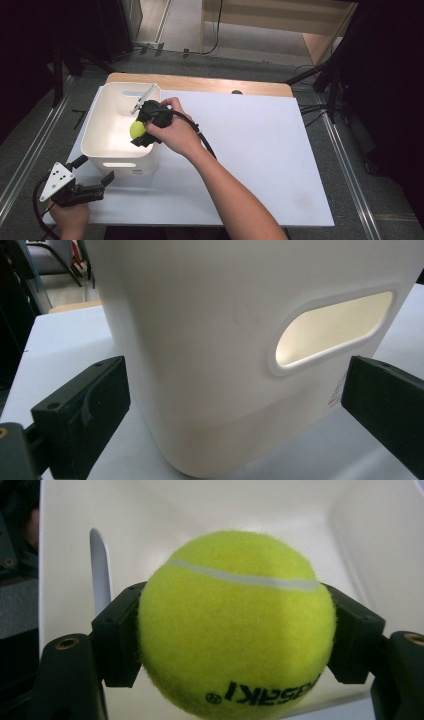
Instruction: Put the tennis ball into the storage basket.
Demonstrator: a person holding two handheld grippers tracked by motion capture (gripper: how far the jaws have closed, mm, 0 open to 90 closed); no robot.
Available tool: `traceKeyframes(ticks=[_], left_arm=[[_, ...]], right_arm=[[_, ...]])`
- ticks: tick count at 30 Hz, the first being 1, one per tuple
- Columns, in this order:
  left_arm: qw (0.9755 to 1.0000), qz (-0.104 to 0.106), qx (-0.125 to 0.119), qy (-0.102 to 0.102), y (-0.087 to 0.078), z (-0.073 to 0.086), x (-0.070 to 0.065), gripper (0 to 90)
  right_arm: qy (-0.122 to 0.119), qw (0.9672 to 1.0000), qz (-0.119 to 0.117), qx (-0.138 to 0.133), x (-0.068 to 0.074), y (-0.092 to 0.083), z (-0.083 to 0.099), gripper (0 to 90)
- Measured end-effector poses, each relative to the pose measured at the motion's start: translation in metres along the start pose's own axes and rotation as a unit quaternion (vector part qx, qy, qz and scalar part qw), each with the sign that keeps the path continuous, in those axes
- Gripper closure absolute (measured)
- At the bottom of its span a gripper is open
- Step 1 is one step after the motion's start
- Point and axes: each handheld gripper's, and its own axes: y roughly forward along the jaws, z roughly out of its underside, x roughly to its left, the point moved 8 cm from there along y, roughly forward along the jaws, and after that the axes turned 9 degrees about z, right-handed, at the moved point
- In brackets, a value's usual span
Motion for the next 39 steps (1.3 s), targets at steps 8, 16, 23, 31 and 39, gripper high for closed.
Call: traceKeyframes(ticks=[8, 16, 23, 31, 39], left_arm=[[1.0, 0.0, 0.0, 0.0, 0.0, 0.0, 0.0, 0.0], [1.0, 0.001, 0.0, 0.0, 0.0, 0.0, 0.0, 0.0], [1.0, 0.0, 0.0, 0.0, 0.001, 0.0, 0.0, 0.0], [1.0, 0.0, 0.001, 0.001, 0.001, 0.0, 0.0, 0.0], [1.0, 0.001, 0.001, 0.001, 0.001, 0.0, 0.0, 0.0]], right_arm=[[-0.015, 0.9998, 0.01, 0.009, 0.005, 0.004, 0.002, 16.3], [-0.016, 0.9994, 0.019, -0.023, 0.003, -0.016, 0.002, 2.5], [-0.003, 0.9982, 0.036, -0.047, -0.003, -0.031, 0.012, 0.0], [0.026, 0.9964, 0.053, -0.062, -0.013, -0.049, 0.032, 0.0], [0.051, 0.9942, 0.062, -0.072, -0.021, -0.061, 0.053, 0.0]])
